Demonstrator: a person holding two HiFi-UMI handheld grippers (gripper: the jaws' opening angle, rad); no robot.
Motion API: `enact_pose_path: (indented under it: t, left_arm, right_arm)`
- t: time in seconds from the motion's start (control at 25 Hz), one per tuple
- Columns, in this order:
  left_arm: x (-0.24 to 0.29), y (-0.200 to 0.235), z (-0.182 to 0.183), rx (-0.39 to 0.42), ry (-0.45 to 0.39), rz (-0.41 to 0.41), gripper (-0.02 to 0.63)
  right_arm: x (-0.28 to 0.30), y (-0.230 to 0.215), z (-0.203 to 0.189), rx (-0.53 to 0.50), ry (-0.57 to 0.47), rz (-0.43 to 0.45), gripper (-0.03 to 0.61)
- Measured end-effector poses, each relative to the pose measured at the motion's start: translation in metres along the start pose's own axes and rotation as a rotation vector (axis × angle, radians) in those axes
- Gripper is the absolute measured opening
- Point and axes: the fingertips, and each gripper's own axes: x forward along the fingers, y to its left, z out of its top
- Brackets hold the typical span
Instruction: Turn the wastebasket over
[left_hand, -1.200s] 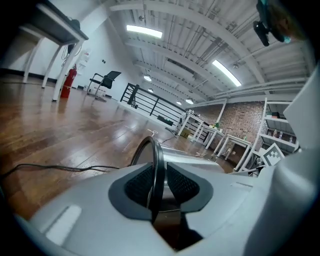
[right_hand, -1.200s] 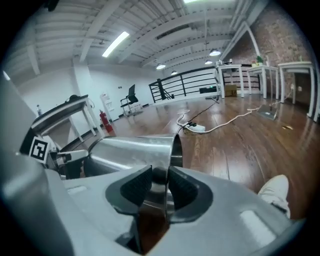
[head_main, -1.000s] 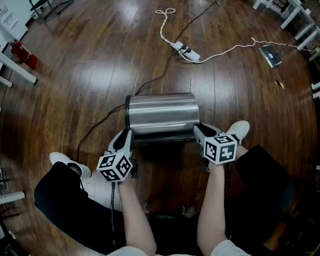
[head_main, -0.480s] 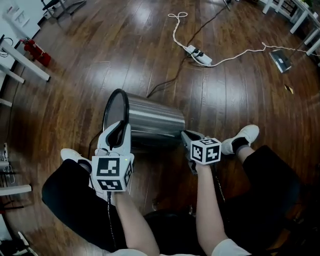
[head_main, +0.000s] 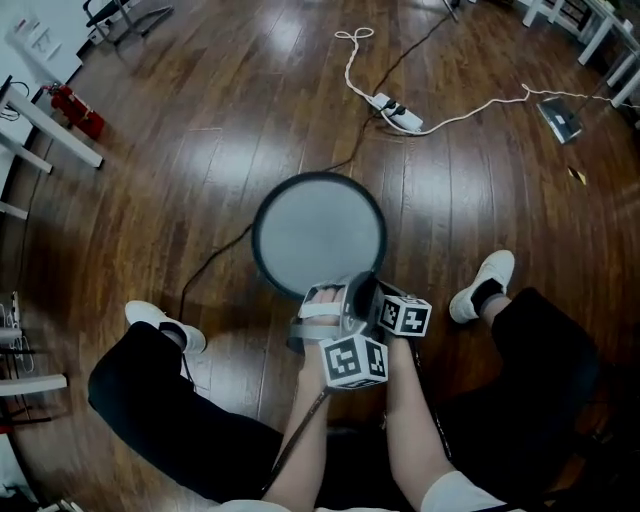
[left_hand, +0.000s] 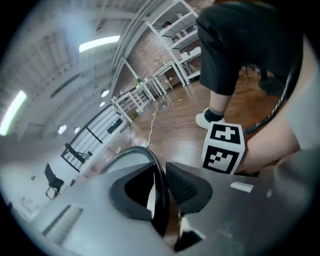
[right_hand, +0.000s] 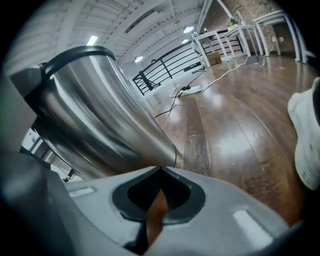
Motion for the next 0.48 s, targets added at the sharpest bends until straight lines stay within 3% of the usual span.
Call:
enact_pose_path:
  t: [0.04,0.12,0.32,0.48]
  left_arm:
    - [0.001,0.001,-0.002,0.042,-0.006,0.025,0.096]
    - [0.002,0.002,-0.007,0.058,-0.007,0.034,0.153]
    - [-0.004,0.012,0.004,-0.071,-0.091,0.037,0.251]
    - [-0.03,0.035,0.016,-0.365,-0.238,0.054,0.259]
  right_arm:
    - [-0.002,-0.004,0.002,0.015,-0.011,-0.017,0.006]
    - [-0.007,-0.006,0.006,0.022,-0.035,-0.035,0.191]
    - [-0.015,0.006,0.026,-0.109,-0.064,-0.037,0.198]
    - [-0.03,0.024,0.04,-0.182,-0.096,-0.017,0.198]
